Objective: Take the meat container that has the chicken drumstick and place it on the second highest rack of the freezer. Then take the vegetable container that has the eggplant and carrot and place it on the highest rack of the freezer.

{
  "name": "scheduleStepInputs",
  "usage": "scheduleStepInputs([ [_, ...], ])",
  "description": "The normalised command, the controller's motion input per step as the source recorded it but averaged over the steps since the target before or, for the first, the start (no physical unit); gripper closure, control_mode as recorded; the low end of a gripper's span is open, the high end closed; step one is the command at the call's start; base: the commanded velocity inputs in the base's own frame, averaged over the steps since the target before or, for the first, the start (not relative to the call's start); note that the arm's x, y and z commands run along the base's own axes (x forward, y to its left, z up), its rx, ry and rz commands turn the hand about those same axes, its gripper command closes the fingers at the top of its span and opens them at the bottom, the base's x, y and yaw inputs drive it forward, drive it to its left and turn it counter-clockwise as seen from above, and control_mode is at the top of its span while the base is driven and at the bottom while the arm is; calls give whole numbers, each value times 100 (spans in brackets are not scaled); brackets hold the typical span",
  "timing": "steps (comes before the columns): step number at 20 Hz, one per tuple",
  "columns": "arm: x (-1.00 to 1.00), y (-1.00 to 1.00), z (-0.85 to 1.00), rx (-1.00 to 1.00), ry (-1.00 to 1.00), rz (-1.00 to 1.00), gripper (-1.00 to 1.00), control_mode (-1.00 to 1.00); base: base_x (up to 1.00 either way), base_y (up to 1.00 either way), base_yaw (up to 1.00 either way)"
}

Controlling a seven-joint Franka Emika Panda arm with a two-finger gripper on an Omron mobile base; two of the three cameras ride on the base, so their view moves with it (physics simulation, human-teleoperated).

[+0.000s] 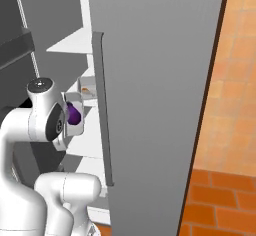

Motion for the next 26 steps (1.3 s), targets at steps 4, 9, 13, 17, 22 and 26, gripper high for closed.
scheduleStepInputs([
  [4, 0, 0, 0, 0, 0, 0, 100, 100, 38, 10, -6],
  [9, 0, 0, 0, 0, 0, 0, 100, 100, 36, 17, -7],
  [13, 0, 7, 1, 0, -3, -1, 100, -100, 1, 16, -3],
  [17, 0, 32, 20, 0, -9, 0, 100, -100, 0, 0, 0],
  [22, 1, 23, 76, 0, -12, 0, 100, -100, 0, 0, 0],
  [26, 3, 13, 95, 0, -2, 0, 100, -100, 0, 0, 0],
])
